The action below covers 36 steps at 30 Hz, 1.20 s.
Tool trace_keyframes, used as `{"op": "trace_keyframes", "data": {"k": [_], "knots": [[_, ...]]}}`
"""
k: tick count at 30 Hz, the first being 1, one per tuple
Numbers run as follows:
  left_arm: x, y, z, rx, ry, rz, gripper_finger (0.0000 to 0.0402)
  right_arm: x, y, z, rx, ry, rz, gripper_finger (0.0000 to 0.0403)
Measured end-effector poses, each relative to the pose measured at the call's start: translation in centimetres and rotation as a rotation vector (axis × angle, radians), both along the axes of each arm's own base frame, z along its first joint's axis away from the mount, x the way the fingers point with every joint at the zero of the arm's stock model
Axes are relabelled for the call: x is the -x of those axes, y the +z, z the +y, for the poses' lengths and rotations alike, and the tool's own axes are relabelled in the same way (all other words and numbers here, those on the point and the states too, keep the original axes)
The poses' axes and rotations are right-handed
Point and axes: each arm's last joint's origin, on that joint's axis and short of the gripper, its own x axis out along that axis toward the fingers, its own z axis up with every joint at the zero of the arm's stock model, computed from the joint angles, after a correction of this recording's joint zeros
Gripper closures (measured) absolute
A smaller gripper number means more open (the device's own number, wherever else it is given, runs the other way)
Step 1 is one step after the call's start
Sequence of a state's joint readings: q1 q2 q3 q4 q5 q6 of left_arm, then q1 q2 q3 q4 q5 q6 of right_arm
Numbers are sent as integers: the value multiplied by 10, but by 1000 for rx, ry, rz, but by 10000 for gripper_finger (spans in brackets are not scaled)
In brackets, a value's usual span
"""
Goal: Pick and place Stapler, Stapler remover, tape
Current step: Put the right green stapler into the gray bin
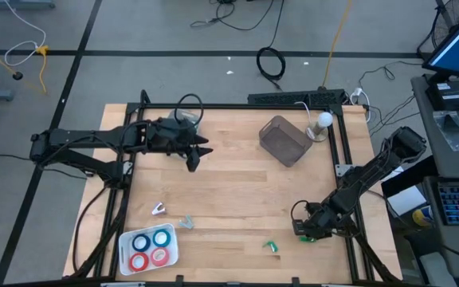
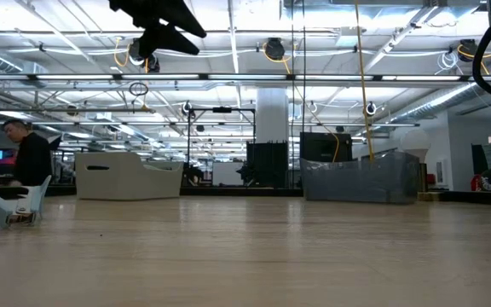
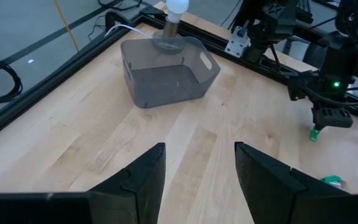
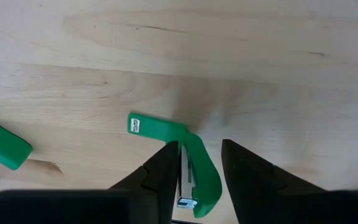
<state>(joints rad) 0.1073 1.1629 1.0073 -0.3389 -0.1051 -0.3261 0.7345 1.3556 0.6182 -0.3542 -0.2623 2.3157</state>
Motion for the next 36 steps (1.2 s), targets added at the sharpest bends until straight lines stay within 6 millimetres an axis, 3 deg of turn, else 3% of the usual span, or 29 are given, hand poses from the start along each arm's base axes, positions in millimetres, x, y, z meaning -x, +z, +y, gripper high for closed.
{"op": "trace_keyframes", "data": {"k": [9, 20, 25, 32, 36], "knots": [[-1, 0, -5, 1, -17, 0, 206, 0, 1, 0, -1, 0, -9, 294], [-1, 0, -5, 33, -31, -6, 206, -1, 12, -5, 67, -45, -158, 353], [-1, 1, -7, 87, -60, -23, 206, -2, 16, -7, 91, -65, -213, 355], [-24, 2, -17, 179, -218, -149, 206, -12, 33, -21, 231, -193, -478, 345], [-46, -13, -27, 237, -315, -151, 206, -24, 48, -34, 332, -225, -669, 352]]}}
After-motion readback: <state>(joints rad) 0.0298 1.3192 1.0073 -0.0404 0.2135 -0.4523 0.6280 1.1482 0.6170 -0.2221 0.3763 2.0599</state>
